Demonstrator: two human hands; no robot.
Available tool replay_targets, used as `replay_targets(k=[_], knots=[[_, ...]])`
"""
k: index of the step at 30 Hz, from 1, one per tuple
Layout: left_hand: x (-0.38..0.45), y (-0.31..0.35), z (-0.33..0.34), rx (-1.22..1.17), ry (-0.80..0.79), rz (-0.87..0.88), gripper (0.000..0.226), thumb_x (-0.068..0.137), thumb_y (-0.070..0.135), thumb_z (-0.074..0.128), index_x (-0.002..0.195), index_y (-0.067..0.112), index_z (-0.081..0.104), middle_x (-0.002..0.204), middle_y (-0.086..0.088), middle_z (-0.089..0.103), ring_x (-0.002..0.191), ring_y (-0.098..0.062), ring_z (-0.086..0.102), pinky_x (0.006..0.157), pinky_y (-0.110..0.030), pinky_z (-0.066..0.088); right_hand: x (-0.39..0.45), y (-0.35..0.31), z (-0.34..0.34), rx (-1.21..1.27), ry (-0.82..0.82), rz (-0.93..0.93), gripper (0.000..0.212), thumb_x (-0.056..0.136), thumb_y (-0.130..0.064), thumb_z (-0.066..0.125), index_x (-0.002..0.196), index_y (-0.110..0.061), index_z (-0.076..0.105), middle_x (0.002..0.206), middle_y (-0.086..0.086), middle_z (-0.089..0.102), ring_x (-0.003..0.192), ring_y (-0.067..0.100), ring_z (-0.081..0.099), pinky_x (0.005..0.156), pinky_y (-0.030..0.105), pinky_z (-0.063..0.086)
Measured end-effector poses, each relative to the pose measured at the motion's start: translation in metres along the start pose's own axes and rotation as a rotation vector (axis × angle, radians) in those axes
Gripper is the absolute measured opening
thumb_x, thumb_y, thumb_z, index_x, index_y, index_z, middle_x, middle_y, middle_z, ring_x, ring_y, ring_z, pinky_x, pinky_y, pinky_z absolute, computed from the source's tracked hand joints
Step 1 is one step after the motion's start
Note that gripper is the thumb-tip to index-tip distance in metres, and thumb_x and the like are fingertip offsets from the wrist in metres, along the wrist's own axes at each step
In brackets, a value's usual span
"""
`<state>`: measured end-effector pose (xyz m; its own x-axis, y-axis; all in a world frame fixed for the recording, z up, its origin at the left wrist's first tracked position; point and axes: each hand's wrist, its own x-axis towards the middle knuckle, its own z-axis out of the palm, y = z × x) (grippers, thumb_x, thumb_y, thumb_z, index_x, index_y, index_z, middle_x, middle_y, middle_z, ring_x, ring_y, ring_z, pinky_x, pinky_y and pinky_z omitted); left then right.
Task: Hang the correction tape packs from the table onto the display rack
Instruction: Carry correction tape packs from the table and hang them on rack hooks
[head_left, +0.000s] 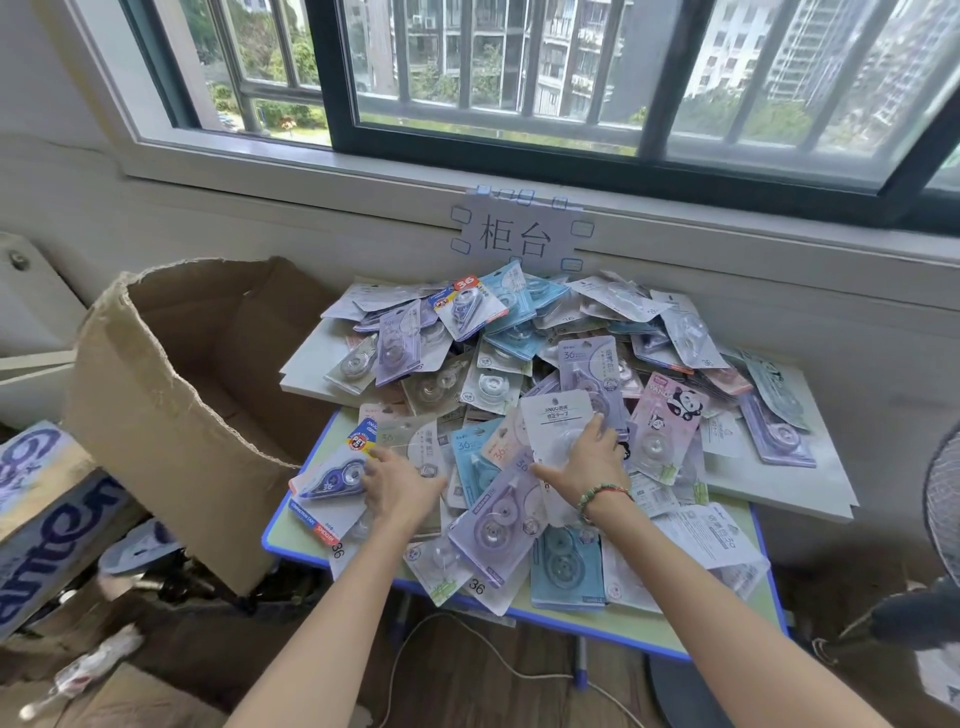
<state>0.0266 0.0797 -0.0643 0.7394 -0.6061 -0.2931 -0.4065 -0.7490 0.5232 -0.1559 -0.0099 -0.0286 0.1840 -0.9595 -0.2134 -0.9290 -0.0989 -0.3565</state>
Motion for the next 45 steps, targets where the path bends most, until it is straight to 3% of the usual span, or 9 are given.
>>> replay_targets(k=[5, 10, 12, 15, 18, 25, 32, 45], knots=[[-0.016, 0.012, -0.014, -0.075, 0.057, 0.043, 0.115, 0.074, 0.048, 0.076, 0.148, -0.008, 0.01, 0.15, -0.022, 0.02, 0.136, -0.04, 0.025, 0.108, -0.05, 0.03, -0.011, 0.003, -0.008, 0.015, 0.028, -0.009, 0.121, 0.075, -0.059, 0.069, 0.149, 0.001, -0.006, 0.149, 0.022, 0.019, 0.137, 0.035, 0.024, 0.106, 0.041, 0.034], [-0.037, 0.035, -0.019, -0.151, 0.108, 0.245, 0.117, 0.071, 0.05, 0.079, 0.15, -0.001, 0.01, 0.144, -0.02, 0.022, 0.128, -0.039, 0.037, 0.099, -0.046, 0.04, -0.022, 0.011, -0.023, 0.063, 0.078, -0.002, 0.12, 0.073, -0.059, 0.071, 0.149, 0.001, 0.001, 0.153, 0.019, 0.011, 0.139, 0.036, 0.02, 0.107, 0.042, 0.033], [-0.048, 0.044, -0.019, -0.14, 0.11, 0.341, 0.118, 0.072, 0.053, 0.076, 0.152, 0.003, 0.006, 0.144, -0.019, 0.024, 0.128, -0.035, 0.039, 0.099, -0.042, 0.04, -0.031, 0.017, -0.034, 0.07, 0.127, 0.015, 0.117, 0.071, -0.062, 0.071, 0.149, 0.001, 0.009, 0.151, 0.019, 0.013, 0.137, 0.037, 0.024, 0.106, 0.042, 0.034], [-0.067, 0.059, -0.017, -0.138, 0.102, 0.435, 0.117, 0.075, 0.053, 0.073, 0.154, 0.008, -0.001, 0.148, -0.02, 0.03, 0.136, -0.033, 0.033, 0.107, -0.044, 0.033, -0.053, 0.031, -0.053, 0.102, 0.237, 0.037, 0.122, 0.07, -0.062, 0.071, 0.148, 0.001, 0.004, 0.146, 0.02, 0.02, 0.131, 0.036, 0.033, 0.105, 0.04, 0.033], [-0.094, 0.077, -0.011, -0.168, 0.028, 0.524, 0.117, 0.075, 0.053, 0.073, 0.154, 0.011, -0.003, 0.145, -0.019, 0.033, 0.132, -0.034, 0.037, 0.105, -0.047, 0.037, -0.087, 0.053, -0.072, 0.111, 0.375, 0.099, 0.118, 0.069, -0.059, 0.073, 0.149, -0.003, 0.007, 0.14, 0.015, 0.023, 0.123, 0.034, 0.04, 0.098, 0.04, 0.039], [-0.181, 0.1, 0.001, -0.201, -0.162, 0.8, 0.114, 0.078, 0.051, 0.072, 0.154, 0.009, -0.001, 0.146, -0.02, 0.03, 0.126, -0.037, 0.044, 0.096, -0.043, 0.042, -0.196, 0.113, -0.097, 0.144, 0.57, 0.415, 0.12, 0.073, -0.061, 0.069, 0.151, -0.005, -0.004, 0.149, 0.015, 0.015, 0.133, 0.034, 0.031, 0.099, 0.043, 0.039], [-0.294, 0.083, 0.019, -0.193, -0.356, 1.056, 0.108, 0.078, 0.053, 0.071, 0.153, 0.007, 0.008, 0.142, -0.017, 0.036, 0.124, -0.035, 0.047, 0.094, -0.041, 0.043, -0.337, 0.165, -0.104, 0.142, 0.774, 0.744, 0.118, 0.071, -0.062, 0.07, 0.15, -0.004, 0.003, 0.144, 0.014, 0.022, 0.129, 0.033, 0.037, 0.092, 0.042, 0.044], [-0.57, 0.055, 0.053, -0.148, -0.68, 1.498, 0.11, 0.08, 0.056, 0.068, 0.154, 0.01, 0.0, 0.139, -0.013, 0.038, 0.122, -0.032, 0.049, 0.089, -0.039, 0.044, -0.618, 0.266, -0.104, 0.122, 1.078, 1.256, 0.111, 0.068, -0.061, 0.073, 0.144, -0.005, 0.016, 0.133, 0.013, 0.032, 0.119, 0.032, 0.045, 0.077, 0.039, 0.046]])
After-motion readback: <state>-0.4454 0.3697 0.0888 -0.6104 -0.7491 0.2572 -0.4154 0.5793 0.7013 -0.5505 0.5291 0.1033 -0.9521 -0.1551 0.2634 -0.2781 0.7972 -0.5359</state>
